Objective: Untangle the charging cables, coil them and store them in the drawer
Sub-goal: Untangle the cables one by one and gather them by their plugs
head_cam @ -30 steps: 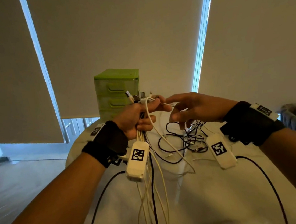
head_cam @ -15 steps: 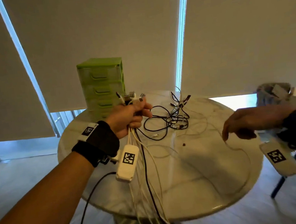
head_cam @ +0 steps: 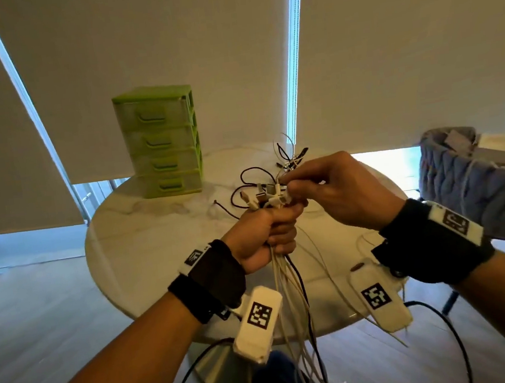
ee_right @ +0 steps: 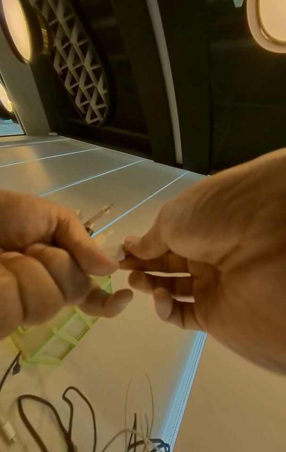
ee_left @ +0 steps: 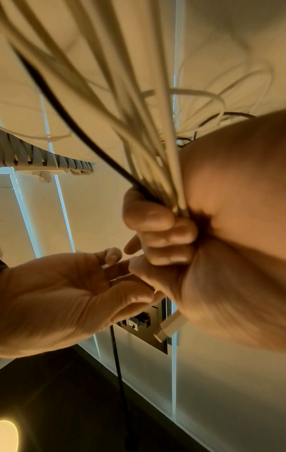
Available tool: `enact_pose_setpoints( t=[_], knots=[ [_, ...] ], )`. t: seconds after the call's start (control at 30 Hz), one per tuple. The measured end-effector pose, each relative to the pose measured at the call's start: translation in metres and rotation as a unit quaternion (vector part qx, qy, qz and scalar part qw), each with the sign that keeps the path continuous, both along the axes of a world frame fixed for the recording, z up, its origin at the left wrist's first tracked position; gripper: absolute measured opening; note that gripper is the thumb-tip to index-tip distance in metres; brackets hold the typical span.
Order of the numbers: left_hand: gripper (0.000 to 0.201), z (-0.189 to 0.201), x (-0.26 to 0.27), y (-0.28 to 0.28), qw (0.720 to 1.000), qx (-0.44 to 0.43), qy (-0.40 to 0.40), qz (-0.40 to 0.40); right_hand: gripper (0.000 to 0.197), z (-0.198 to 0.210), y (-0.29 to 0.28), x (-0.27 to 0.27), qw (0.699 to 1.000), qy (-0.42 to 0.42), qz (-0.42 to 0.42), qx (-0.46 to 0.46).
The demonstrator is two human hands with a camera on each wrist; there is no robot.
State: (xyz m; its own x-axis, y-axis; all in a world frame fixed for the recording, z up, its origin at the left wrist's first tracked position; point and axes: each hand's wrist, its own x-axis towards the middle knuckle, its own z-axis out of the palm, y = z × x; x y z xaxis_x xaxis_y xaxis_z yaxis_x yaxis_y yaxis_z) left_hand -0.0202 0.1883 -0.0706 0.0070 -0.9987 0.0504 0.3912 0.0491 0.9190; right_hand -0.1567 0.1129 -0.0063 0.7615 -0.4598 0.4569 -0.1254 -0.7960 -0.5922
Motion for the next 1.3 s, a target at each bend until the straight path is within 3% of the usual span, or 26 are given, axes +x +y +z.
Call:
enact_pose_setpoints(
  t=[0.07,0.2,0.43,0.57,0.7,0.8,0.93,1.0,1.07,1.2,1.27,1.3],
  knots=[
    [0.033,-0.003,-0.001,0.000,1.000,0.002,0.005,0.003,0.018,0.000,0.001,-0.003,1.000,-0.006,0.004,0.017],
    [0.019,-0.004,-0.005,-0.002,1.000,0.017,0.021,-0.007,0.013,0.000,0.004,-0.005,1.000,-0.018,0.016,0.011],
    [0.037,-0.014,-0.008,-0.004,0.997,-0.004,0.055,-0.057,0.020,-0.003,0.000,-0.001,0.996,0.069,0.046,0.031],
    [0.021,-0.010,-0.006,-0.005,0.997,0.003,0.053,-0.062,0.029,0.000,-0.007,0.000,0.993,0.074,0.062,0.063],
    [0.011,-0.001,0.000,-0.008,0.998,0.001,0.040,-0.050,0.030,0.010,-0.013,0.003,0.994,0.085,0.052,0.037],
    [0.017,0.007,0.011,-0.007,0.999,-0.005,0.036,-0.035,0.042,0.014,-0.011,0.002,0.990,0.067,0.075,0.095],
    [0.029,0.013,0.025,0.001,0.999,-0.026,0.026,-0.005,0.058,0.006,-0.019,0.003,0.991,0.067,0.036,0.112],
    [0.033,0.012,0.029,0.003,0.998,-0.048,0.046,-0.006,0.060,-0.001,-0.013,0.007,0.969,0.099,0.093,0.208],
    [0.035,0.009,0.028,0.004,0.997,-0.059,0.052,0.010,0.060,-0.017,0.000,0.017,0.926,0.093,0.166,0.325],
    [0.039,0.011,0.018,0.005,0.997,-0.064,0.041,0.019,0.096,-0.058,0.012,0.021,0.846,0.025,0.219,0.486],
    [0.042,0.019,0.012,0.006,0.997,-0.061,0.045,0.006,0.079,-0.075,0.021,0.005,0.841,0.064,0.237,0.483],
    [0.043,0.022,0.009,0.005,0.997,-0.057,0.051,-0.001,0.059,-0.082,0.027,-0.005,0.853,0.101,0.236,0.455]
  ],
)
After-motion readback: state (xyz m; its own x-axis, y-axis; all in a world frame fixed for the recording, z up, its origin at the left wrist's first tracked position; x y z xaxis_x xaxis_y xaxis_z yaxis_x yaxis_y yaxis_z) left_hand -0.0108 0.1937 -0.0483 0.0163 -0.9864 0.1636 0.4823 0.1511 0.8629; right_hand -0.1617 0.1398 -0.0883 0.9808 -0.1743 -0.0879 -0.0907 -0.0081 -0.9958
